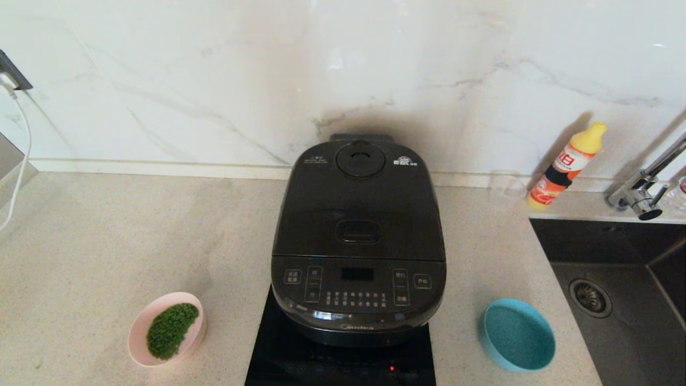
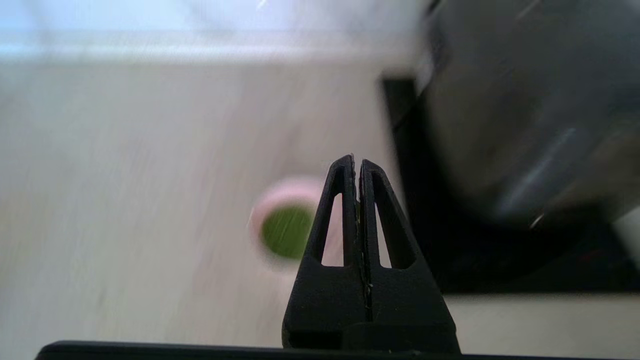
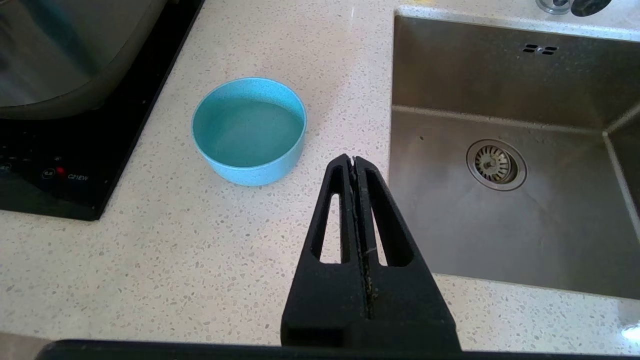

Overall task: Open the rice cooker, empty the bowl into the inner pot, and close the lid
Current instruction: Open the rice cooker

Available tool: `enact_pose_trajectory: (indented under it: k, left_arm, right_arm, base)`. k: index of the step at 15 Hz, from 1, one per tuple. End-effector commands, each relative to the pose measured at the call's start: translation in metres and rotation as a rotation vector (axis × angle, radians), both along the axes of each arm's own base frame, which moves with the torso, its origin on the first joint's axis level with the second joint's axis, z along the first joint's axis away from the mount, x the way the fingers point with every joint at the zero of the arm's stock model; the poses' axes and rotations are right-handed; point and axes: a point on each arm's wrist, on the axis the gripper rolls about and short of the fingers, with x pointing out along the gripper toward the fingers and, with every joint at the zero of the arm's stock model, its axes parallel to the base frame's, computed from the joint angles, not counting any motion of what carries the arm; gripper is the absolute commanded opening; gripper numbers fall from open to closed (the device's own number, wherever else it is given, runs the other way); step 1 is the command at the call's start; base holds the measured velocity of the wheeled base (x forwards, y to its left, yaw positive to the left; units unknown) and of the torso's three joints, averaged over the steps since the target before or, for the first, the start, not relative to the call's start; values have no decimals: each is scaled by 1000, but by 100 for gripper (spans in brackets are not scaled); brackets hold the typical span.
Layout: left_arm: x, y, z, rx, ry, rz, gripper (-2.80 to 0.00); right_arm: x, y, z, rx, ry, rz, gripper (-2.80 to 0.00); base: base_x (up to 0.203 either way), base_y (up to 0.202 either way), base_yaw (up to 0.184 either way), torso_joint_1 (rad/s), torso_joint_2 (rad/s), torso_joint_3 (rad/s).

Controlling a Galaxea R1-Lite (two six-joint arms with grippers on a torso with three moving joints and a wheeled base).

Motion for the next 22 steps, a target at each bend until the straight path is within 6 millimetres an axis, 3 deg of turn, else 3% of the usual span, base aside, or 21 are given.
enact_pose_trajectory:
  k: [1,4,6,7,9,11,14,19,22]
  left_arm:
    - [42,-1,60,-27,79,-44,-280]
    - [104,-6,138,-96,81,-187,-280]
    - [149,-17,160,-147,149,-338,-280]
    - [172,-27,162,-169,205,-409,-280]
    - [214,-53,154,-211,331,-531,-280]
    - [239,-85,150,-258,423,-650,-280]
    - [254,-121,141,-279,512,-748,-280]
    - [262,-147,110,-241,630,-771,-280]
    - [267,-167,85,-189,692,-695,-280]
  right_arm:
    - [0,0,0,-1,0,0,-280]
    - [0,0,0,-1,-1,0,-280]
    - [0,0,0,-1,0,0,-280]
    - [0,0,0,-1,0,0,-280]
    - [0,0,0,-1,0,2,-280]
    - [0,0,0,-1,0,0,-280]
    - [0,0,0,-1,-1,0,-280]
    - [0,0,0,-1,0,1,-280]
    - [0,0,0,-1,0,0,-280]
  base:
    - [0,0,0,0,0,0]
    - [0,0,0,0,0,0]
    - [0,0,0,0,0,0]
    - [0,0,0,0,0,0]
    - [0,0,0,0,0,0]
    - [0,0,0,0,0,0]
    - [0,0,0,0,0,0]
    - [0,0,0,0,0,0]
    - [0,0,0,0,0,0]
